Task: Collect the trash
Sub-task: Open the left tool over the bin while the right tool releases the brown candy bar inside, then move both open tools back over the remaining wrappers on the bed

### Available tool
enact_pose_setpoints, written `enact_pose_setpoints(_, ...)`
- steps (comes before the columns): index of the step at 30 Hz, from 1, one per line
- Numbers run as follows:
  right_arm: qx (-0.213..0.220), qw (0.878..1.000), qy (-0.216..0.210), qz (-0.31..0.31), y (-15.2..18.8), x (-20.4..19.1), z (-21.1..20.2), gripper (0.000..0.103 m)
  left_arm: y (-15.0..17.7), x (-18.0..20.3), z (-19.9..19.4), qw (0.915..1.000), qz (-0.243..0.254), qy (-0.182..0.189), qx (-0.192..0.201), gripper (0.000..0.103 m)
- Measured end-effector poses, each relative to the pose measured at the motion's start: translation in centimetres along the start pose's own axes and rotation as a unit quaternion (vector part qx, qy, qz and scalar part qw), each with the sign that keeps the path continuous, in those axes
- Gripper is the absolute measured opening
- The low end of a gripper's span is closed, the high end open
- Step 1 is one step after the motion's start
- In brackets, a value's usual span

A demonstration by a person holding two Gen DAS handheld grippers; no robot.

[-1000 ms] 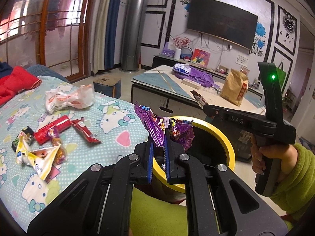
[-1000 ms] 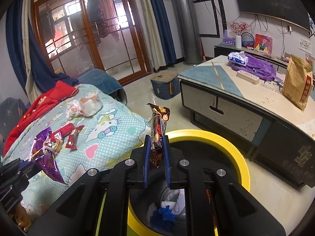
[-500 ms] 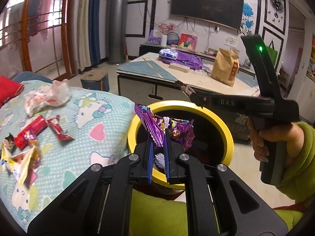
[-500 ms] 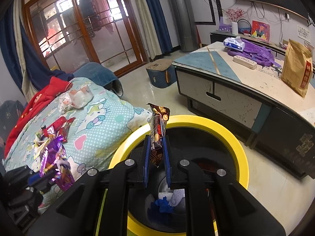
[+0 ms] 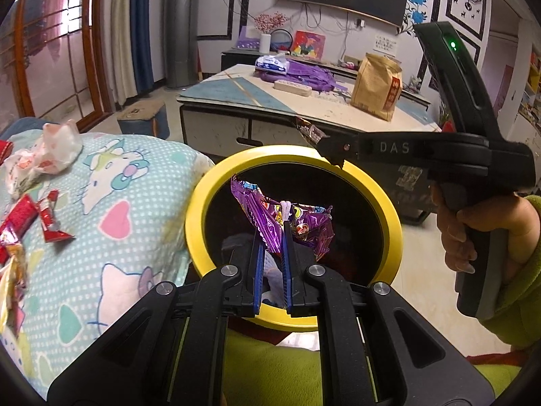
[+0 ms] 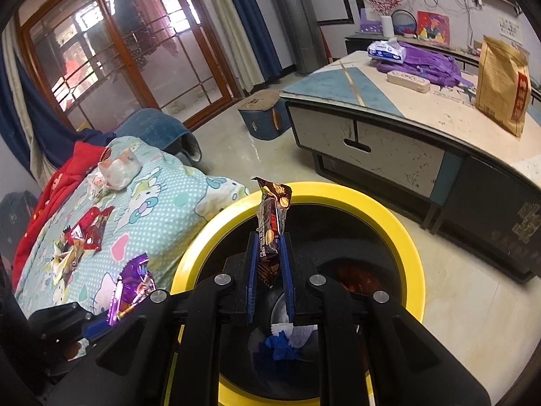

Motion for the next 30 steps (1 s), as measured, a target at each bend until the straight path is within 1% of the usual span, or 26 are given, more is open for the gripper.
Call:
enact_pose_setpoints(4,-0.001,1.0,-0.001,0.004,0.0,0.3,0.2,0.014,0.1,0.0,0.4,1.0,0.0,0.005,-0.006,0.005)
enact_pose_setpoints(7,-0.001,1.0,0.001,0.009,0.0,0.5,0.3,0.022,0.2,0.0,0.4,1.0,-0.003,0.005,-0.005,0.005)
enact_pose_setpoints(11,-0.001,1.0,0.003,0.013,0.0,0.9,0.5,0.024,0.2,-0.1,0.5,1.0,-0.007,0.005,-0.004,0.005)
enact_pose_setpoints(13,0.0,1.0,0.003,0.013,0.0,0.9,0.4,0.027,0.2,0.0,0.6,0.9999,-0.008,0.006,-0.005,0.007)
enact_pose_setpoints(15,0.001,1.0,0.003,0.013,-0.1,0.9,0.4,0.029,0.2,-0.1,0.4,0.9999,-0.01,0.008,-0.002,0.018)
enact_pose_setpoints(19,0.003,1.0,0.002,0.012,-0.2,0.8,0.3,0.033,0.0,-0.1,-0.1,0.9998,-0.012,0.011,0.008,0.032)
enact_pose_setpoints(20,0.004,1.0,0.002,0.013,-0.2,0.8,0.3,0.034,0.1,-0.2,-0.3,0.9998,-0.014,0.012,0.011,0.042)
enact_pose_setpoints(21,0.005,1.0,0.003,0.014,-0.3,0.8,0.2,0.035,0.0,-0.3,-0.4,0.9997,-0.016,0.012,0.013,0.048)
enact_pose_setpoints(22,0.007,1.0,0.003,0.015,-0.3,0.8,0.2,0.036,0.0,-0.5,-0.7,0.9996,-0.019,0.011,0.017,0.051)
enact_pose_setpoints(24,0.009,1.0,0.004,0.015,-0.4,0.9,0.1,0.039,-0.1,-1.1,-1.3,0.9991,-0.03,0.006,0.028,0.065)
enact_pose_setpoints(25,0.01,1.0,0.004,0.016,-0.4,0.9,0.0,0.039,-0.2,-1.3,-1.6,0.9989,-0.034,0.002,0.033,0.07)
enact_pose_setpoints(26,0.011,1.0,0.003,0.017,-0.5,0.8,0.0,0.039,-0.4,-1.6,-2.0,0.9984,-0.038,-0.003,0.041,0.076)
enact_pose_setpoints(27,0.011,1.0,0.003,0.016,-0.4,0.7,-0.1,0.04,-0.6,-1.8,-2.4,0.9978,-0.043,-0.008,0.049,0.081)
enact_pose_setpoints(30,0.013,1.0,0.001,0.013,-0.5,0.4,-0.1,0.042,-1.0,-2.6,-3.4,0.9962,-0.051,-0.026,0.065,0.089)
Point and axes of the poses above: each gripper's, at about its wrist camera, not at the fingertips, and z roughly the way its jaws point, x to its right, y to its underside, the point moved 6 cm from there along z, roughly the way its jaws point, and after that the axes turned 2 degrees about z, right-handed, at the moved point
